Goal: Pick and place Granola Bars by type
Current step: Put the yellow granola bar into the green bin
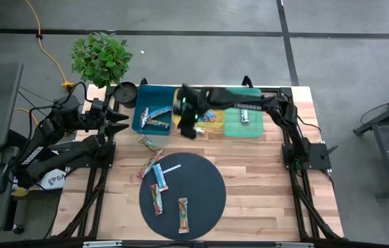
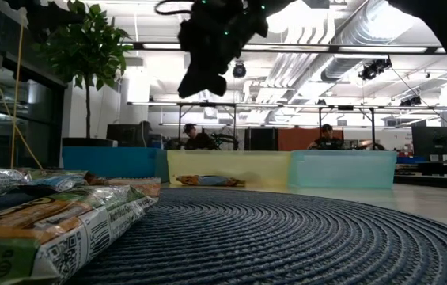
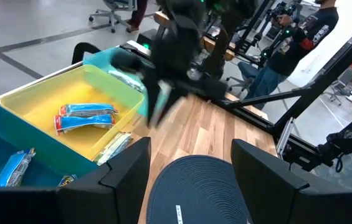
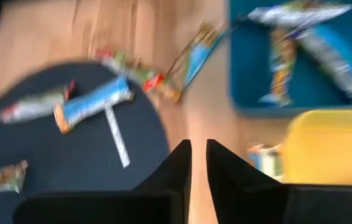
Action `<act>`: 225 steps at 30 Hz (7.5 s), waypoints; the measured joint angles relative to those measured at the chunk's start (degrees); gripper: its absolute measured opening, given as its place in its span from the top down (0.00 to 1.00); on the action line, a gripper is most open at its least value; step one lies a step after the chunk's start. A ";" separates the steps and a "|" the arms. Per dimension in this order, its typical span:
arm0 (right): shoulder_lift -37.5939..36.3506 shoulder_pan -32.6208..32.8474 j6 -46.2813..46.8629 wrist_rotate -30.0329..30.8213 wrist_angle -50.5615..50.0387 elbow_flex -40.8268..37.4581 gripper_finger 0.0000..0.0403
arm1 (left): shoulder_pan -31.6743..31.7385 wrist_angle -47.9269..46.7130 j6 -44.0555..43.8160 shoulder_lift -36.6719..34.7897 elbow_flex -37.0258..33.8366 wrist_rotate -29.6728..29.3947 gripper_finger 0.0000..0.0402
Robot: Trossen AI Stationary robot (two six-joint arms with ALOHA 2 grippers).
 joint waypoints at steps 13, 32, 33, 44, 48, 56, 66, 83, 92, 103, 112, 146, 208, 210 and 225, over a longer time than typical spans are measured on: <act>0.11 7.25 -6.28 18.26 1.66 -14.96 0.91 | 0.00 0.00 -0.01 0.00 0.00 0.00 0.46; 0.11 6.83 -14.16 28.51 9.71 -21.31 0.47 | 0.00 -1.53 0.00 0.00 0.00 0.00 0.46; 0.11 6.66 -14.23 28.44 9.79 -21.31 0.47 | 0.00 -1.53 0.00 -0.01 0.00 0.00 0.46; 0.21 3.39 -13.98 25.36 9.76 -21.31 0.48 | 0.00 -1.51 0.00 -0.02 0.00 0.00 0.46; 0.35 3.28 -14.28 24.67 9.86 -21.31 0.48 | 0.00 -1.51 0.00 -0.01 0.00 0.00 0.46; 0.39 2.51 -14.23 24.47 11.94 -22.08 0.48 | 0.00 -1.51 0.00 0.00 0.00 -0.71 0.46; 0.41 2.30 -13.45 24.35 15.51 -27.35 0.48 | 0.00 -1.49 -0.02 -0.02 0.00 -0.96 0.46; 0.41 1.80 -11.01 26.43 16.77 -27.47 0.54 | 0.00 -1.49 -0.01 0.00 0.00 -1.58 0.46; 0.41 1.84 -10.99 26.50 16.72 -27.47 0.70 | 0.00 -1.49 -0.01 -0.02 0.00 -1.57 0.46; 0.41 2.37 -6.61 26.42 16.08 -27.40 0.84 | 0.00 -1.49 -0.01 -0.01 0.00 -1.55 0.46; 0.41 2.43 -0.97 24.50 16.01 -27.34 0.97 | 0.00 -1.49 -0.02 -0.01 0.00 -1.53 0.46; 0.48 1.45 32.81 -32.90 28.35 -15.13 1.00 | 0.00 -1.49 -0.02 0.00 0.00 -1.09 0.46; -30.19 -10.68 48.53 38.57 -20.39 -40.95 1.00 | 0.00 -1.46 -0.37 0.00 0.00 -2.51 0.46; -30.19 -11.38 48.89 35.93 -16.13 -45.01 1.00 | 0.00 -1.48 -0.37 0.00 0.00 -2.51 0.46; -30.21 -13.94 47.03 30.75 -5.44 -51.88 0.92 | 0.00 -4.03 -0.39 0.00 0.02 -2.40 0.46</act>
